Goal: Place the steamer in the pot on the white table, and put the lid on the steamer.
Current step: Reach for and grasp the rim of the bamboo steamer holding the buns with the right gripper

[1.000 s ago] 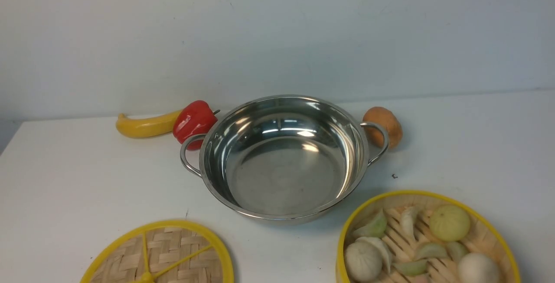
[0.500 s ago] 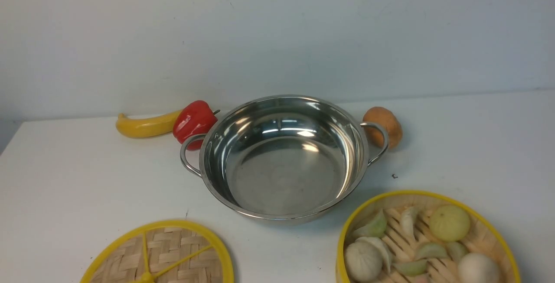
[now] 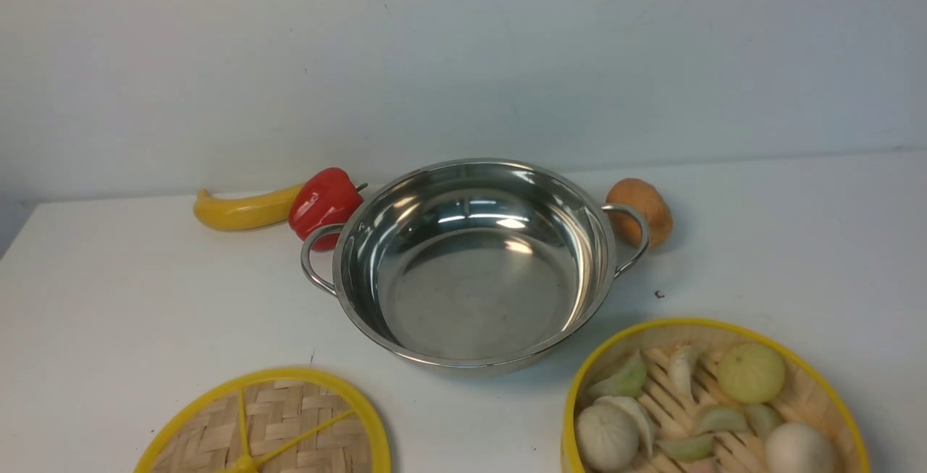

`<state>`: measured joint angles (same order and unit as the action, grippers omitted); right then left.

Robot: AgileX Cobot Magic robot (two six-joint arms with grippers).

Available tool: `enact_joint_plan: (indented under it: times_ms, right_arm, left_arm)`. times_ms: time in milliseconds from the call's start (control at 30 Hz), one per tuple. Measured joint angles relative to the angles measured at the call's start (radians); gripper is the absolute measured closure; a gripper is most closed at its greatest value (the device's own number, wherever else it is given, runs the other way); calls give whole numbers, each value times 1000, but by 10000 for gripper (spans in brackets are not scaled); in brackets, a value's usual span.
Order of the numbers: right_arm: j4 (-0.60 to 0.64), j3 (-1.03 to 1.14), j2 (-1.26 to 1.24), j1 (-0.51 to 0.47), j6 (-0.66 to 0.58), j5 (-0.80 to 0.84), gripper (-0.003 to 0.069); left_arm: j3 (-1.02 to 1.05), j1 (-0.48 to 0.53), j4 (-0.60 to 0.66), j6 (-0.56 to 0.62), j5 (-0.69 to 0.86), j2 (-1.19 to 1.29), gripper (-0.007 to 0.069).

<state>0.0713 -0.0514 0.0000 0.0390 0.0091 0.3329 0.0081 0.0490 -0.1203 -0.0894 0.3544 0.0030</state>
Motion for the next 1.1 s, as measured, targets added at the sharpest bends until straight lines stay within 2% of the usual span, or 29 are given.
enact_joint_plan:
  times_ms: [200, 267, 400, 533, 733, 933, 1100]
  right_arm:
    - [38, -236, 3, 0, 0, 134, 264]
    - [75, -387, 61, 0, 0, 229, 264]
    - [119, -524, 176, 0, 0, 354, 264]
    - [222, -647, 303, 0, 4, 444, 264]
    - [371, -807, 421, 0, -1, 567, 264]
    - [383, -897, 427, 0, -101, 657, 264]
    - [422, -909, 427, 0, -118, 676, 264]
  left_arm:
    - [0, 0, 0, 0, 0, 0, 384]
    - [0, 0, 0, 0, 0, 0, 384]
    - [0, 0, 0, 0, 0, 0, 384]
    - [0, 0, 0, 0, 0, 0, 384]
    - [0, 0, 0, 0, 0, 0, 384]
    - [0, 0, 0, 0, 0, 0, 384]
    - [0, 0, 0, 0, 0, 0, 384]
